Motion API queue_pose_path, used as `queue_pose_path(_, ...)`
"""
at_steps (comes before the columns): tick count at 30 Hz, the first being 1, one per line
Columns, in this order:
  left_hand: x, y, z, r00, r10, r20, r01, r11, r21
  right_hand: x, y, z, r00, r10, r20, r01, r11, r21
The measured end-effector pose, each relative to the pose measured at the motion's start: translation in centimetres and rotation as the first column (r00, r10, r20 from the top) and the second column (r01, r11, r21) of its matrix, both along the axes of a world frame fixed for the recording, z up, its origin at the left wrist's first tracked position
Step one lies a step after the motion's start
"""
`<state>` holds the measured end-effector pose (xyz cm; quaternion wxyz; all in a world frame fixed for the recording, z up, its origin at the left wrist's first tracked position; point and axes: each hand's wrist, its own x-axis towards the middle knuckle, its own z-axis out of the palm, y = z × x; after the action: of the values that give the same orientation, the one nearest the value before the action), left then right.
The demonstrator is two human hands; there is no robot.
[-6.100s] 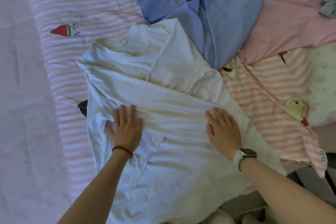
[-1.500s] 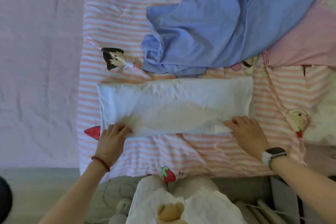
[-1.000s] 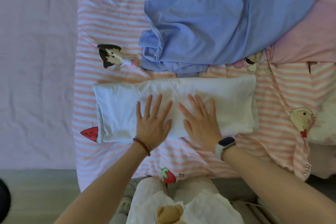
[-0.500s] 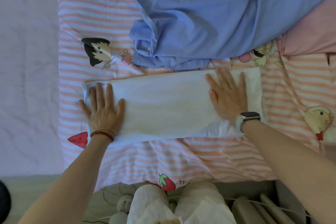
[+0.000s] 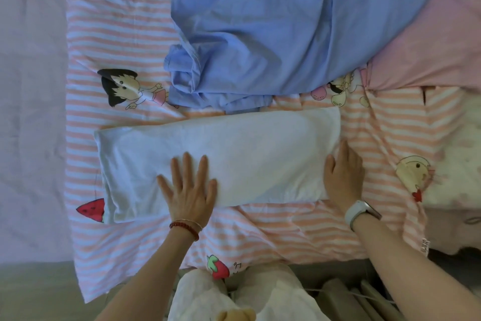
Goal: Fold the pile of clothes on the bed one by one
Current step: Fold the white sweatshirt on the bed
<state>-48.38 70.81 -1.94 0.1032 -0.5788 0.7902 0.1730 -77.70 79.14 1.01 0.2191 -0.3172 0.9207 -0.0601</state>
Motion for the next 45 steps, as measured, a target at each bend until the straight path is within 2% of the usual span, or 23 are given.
queue_pose_path(2, -0.1, -0.4, -0.5, 1.0, 0.011, 0.018, -0.011, 1.0, 0.007, 0.2, 0.4, 0.1, 0.993, -0.073, 0.09, 0.078, 0.996, -0.052)
queue_pose_path(5, -0.5, -0.4, -0.4, 0.998, 0.012, 0.057, -0.013, 1.0, 0.02, -0.2, 0.2, 1.0, 0.901, -0.248, 0.356, 0.312, 0.941, -0.134)
queue_pose_path(6, -0.5, -0.3, -0.2, 0.997, 0.014, 0.072, -0.016, 0.999, 0.029, -0.4, 0.1, 1.5, 0.878, -0.266, 0.397, 0.347, 0.926, -0.147)
queue_pose_path(10, -0.6, -0.5, 0.4, 0.995, 0.012, 0.102, -0.02, 0.997, 0.08, -0.1, -0.7, 3.9, 0.895, -0.174, 0.412, 0.295, 0.922, -0.251)
queue_pose_path(14, -0.5, -0.8, 1.5, 0.994, -0.019, 0.108, 0.002, 0.988, 0.156, 1.0, -1.6, 6.2, 0.861, -0.165, 0.48, 0.344, 0.885, -0.313)
queue_pose_path(17, -0.1, -1.5, 2.3, 1.0, 0.007, 0.008, -0.008, 0.98, 0.198, 3.1, -2.9, 8.2, 0.85, -0.093, 0.518, 0.325, 0.868, -0.376)
queue_pose_path(19, 0.7, -2.1, 3.2, 0.972, 0.136, -0.191, -0.096, 0.974, 0.204, 5.7, -4.3, 9.5, 0.832, -0.008, 0.554, 0.275, 0.873, -0.402)
queue_pose_path(21, 2.1, -3.0, 4.6, 0.831, 0.358, -0.425, -0.264, 0.927, 0.265, 9.2, -6.1, 10.2, 0.818, 0.099, 0.566, 0.184, 0.888, -0.422)
queue_pose_path(23, 4.1, -3.9, 6.2, 0.602, 0.624, -0.498, -0.416, 0.778, 0.471, 13.3, -8.1, 10.5, 0.81, 0.196, 0.553, 0.102, 0.881, -0.463)
queue_pose_path(26, 7.9, -4.8, 7.9, 0.26, 0.87, -0.418, -0.465, 0.492, 0.736, 19.5, -10.6, 10.1, 0.761, 0.34, 0.553, 0.002, 0.85, -0.526)
queue_pose_path(29, 11.2, -4.9, 8.8, -0.043, 0.964, -0.263, -0.378, 0.228, 0.897, 24.9, -12.1, 8.8, 0.657, 0.439, 0.613, -0.114, 0.862, -0.494)
queue_pose_path(32, 13.4, -4.5, 7.9, -0.205, 0.969, -0.14, -0.283, 0.078, 0.956, 28.3, -12.9, 7.3, 0.54, 0.481, 0.691, -0.244, 0.875, -0.418)
queue_pose_path(34, 13.9, -4.4, 7.3, -0.259, 0.96, -0.107, -0.259, 0.038, 0.965, 29.3, -13.2, 6.7, 0.463, 0.479, 0.746, -0.343, 0.873, -0.347)
queue_pose_path(36, 13.7, -4.6, 7.0, -0.245, 0.962, -0.118, -0.283, 0.045, 0.958, 29.4, -13.1, 6.6, 0.463, 0.504, 0.729, -0.399, 0.853, -0.337)
queue_pose_path(38, 12.9, -4.9, 7.1, -0.153, 0.974, -0.166, -0.377, 0.097, 0.921, 28.5, -12.5, 6.6, 0.586, 0.574, 0.572, -0.392, 0.818, -0.42)
queue_pose_path(39, 12.5, -5.1, 6.9, -0.056, 0.975, -0.215, -0.437, 0.17, 0.883, 27.8, -12.1, 6.5, 0.655, 0.606, 0.452, -0.391, 0.783, -0.484)
queue_pose_path(41, 11.7, -5.3, 6.9, 0.281, 0.911, -0.303, -0.502, 0.408, 0.763, 25.6, -11.0, 6.0, 0.758, 0.626, 0.184, -0.438, 0.698, -0.567)
queue_pose_path(42, 11.2, -5.2, 6.6, 0.414, 0.854, -0.315, -0.517, 0.506, 0.691, 24.4, -10.3, 5.7, 0.791, 0.607, 0.078, -0.468, 0.682, -0.562)
queue_pose_path(43, 10.5, -5.4, 6.4, 0.48, 0.822, -0.308, -0.541, 0.553, 0.634, 23.5, -9.6, 5.4, 0.812, 0.584, 0.005, -0.492, 0.688, -0.533)
queue_pose_path(45, 9.0, -5.7, 6.6, 0.471, 0.821, -0.323, -0.612, 0.568, 0.551, 22.1, -7.9, 4.7, 0.821, 0.568, -0.056, -0.536, 0.733, -0.419)
